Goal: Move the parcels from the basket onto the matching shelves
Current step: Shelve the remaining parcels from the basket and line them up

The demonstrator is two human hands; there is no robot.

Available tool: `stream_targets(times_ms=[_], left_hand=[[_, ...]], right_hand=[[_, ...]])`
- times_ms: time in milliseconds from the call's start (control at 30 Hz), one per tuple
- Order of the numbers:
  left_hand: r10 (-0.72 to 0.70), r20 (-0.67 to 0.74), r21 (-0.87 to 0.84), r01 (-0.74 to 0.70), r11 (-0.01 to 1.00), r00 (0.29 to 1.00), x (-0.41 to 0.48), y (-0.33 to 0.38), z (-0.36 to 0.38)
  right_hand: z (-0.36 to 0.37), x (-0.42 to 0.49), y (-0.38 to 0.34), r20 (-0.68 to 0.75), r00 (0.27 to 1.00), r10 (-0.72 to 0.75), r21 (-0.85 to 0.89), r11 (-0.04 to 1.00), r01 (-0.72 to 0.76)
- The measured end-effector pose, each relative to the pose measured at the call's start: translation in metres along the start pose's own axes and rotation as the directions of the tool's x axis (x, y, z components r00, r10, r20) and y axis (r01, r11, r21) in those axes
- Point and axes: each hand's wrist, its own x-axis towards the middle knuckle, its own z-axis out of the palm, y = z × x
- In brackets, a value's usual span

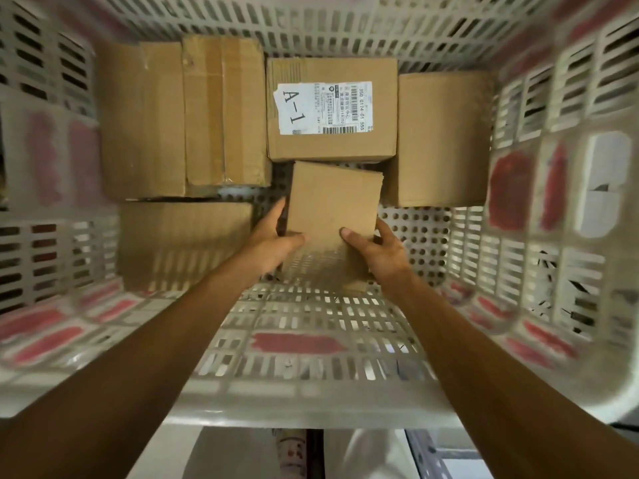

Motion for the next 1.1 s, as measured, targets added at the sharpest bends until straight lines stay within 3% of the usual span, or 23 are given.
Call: stream_targets(times_ms=[233, 400, 533, 800, 967, 1100], left_hand=[[0.023, -0.007, -0.067, -0.023, 0.998, 1.0, -0.021, 0.017, -0.007], [0.097, 0.038, -0.095, -0.093, 0.991, 0.995, -0.06, 0.036, -0.017], [0.163, 0.046, -0.059, -0.16, 0.985, 0.986, -0.096, 0.063, -0.03], [0.391, 0.064, -0.006, -0.391, 0.92, 0.918, -0.192, 0.137, -0.082], [0.656, -0.053, 0.159, -0.642, 0.75, 0.753, -0.274, 0.174, -0.122], [0.791, -0.104, 0.221, -0.762, 0.609, 0.603, -0.34, 0.2, -0.158]], right_hand=[[-0.009, -0.027, -0.014, 0.178, 0.984, 0.012, 0.077, 0.997, -0.026], [-0.01, -0.068, -0.023, 0.114, 0.993, -0.034, 0.141, 0.99, 0.017], [-0.015, -0.112, -0.043, 0.035, 0.988, -0.152, 0.177, 0.974, 0.143], [-0.012, -0.225, -0.109, -0.05, 0.903, -0.427, 0.152, 0.89, 0.43], [0.006, -0.302, -0.149, -0.113, 0.81, -0.575, 0.158, 0.795, 0.586], [0.02, -0.361, -0.179, -0.151, 0.673, -0.724, 0.16, 0.654, 0.739]])
